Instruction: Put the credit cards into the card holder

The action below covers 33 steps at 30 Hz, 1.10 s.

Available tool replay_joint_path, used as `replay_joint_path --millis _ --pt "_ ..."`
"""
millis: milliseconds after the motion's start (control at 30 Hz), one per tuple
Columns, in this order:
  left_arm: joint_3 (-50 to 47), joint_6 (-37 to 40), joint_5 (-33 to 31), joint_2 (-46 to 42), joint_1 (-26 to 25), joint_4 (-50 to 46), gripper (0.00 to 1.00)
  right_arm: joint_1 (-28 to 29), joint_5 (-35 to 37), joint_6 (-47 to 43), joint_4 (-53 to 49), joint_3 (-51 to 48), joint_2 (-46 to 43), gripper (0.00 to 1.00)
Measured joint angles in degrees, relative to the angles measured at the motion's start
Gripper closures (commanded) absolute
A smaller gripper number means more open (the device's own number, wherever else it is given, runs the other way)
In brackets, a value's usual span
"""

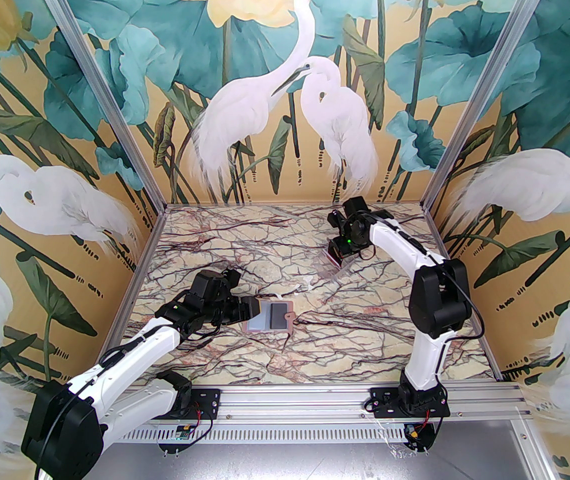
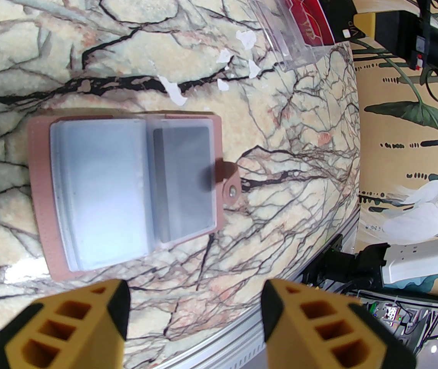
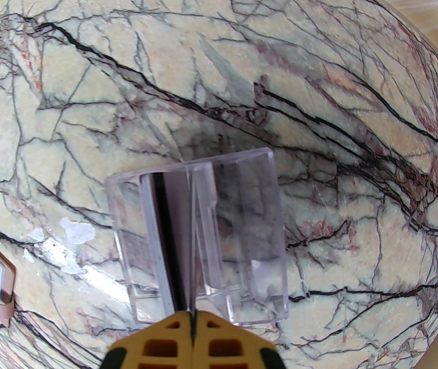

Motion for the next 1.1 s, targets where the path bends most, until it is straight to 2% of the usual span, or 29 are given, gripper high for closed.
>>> replay_joint_path --millis 233,467,733,1100 --pt "-0.02 0.0 0.02 0.74 0.0 0.02 0.38 -0.24 0.22 -0.92 0.15 0.0 0.76 0.92" --pt "-0.02 0.0 0.02 0.74 0.0 0.02 0.38 -0.22 1.53 -2.05 0.63 0.0 2.47 0.73" --pt "-0.02 0.0 0.02 0.74 0.0 0.02 0.38 -0.22 4.52 -4.2 0.85 0.0 4.42 0.64" --pt "-0.02 0.0 0.02 0.74 0.0 0.02 0.38 0.33 5.38 -6.99 0.74 3.26 8.2 0.62"
